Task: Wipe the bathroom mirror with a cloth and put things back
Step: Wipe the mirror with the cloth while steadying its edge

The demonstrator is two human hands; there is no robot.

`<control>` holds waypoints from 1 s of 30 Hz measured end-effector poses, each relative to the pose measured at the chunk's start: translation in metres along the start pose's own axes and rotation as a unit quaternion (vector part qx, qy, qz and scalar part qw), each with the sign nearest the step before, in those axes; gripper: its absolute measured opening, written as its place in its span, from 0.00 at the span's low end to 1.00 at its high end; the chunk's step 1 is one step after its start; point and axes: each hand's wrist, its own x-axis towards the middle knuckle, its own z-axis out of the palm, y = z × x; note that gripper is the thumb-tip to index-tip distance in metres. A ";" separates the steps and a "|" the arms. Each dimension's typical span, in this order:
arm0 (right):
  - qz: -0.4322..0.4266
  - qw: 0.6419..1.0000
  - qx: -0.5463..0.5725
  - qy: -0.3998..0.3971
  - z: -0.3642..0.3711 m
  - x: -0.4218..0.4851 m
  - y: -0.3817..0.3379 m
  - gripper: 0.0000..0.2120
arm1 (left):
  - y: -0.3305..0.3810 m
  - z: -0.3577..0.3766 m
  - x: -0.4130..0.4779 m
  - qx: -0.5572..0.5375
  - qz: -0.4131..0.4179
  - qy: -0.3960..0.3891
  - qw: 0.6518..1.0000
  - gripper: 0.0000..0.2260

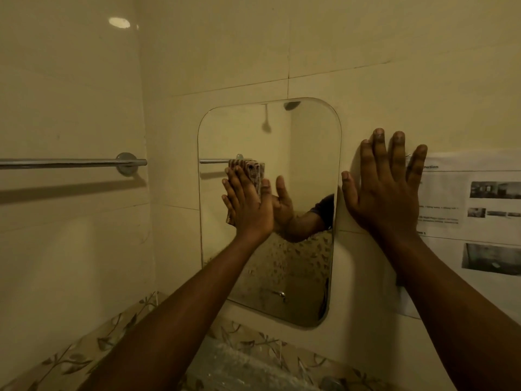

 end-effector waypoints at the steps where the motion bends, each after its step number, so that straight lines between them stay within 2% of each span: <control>1: 0.001 1.000 -0.001 -0.001 0.000 0.000 0.000 0.36 | -0.008 -0.003 0.005 0.004 -0.008 0.001 1.000 0.40; 7: 0.002 1.000 0.001 -0.003 0.000 -0.001 0.000 0.36 | -0.030 -0.014 0.020 0.017 -0.004 -0.021 1.000 0.36; 14: 0.000 1.000 -0.002 -0.007 0.001 0.000 0.001 0.38 | -0.046 -0.032 0.038 -0.001 -0.067 -0.008 0.998 0.32; 24: -0.006 1.000 0.001 -0.017 -0.001 0.004 -0.001 0.43 | -0.068 -0.047 0.046 -0.011 -0.051 -0.025 0.998 0.33; 30: -0.010 0.999 0.020 -0.024 -0.015 0.018 -0.002 0.42 | -0.063 -0.055 0.042 0.012 -0.045 -0.037 0.998 0.36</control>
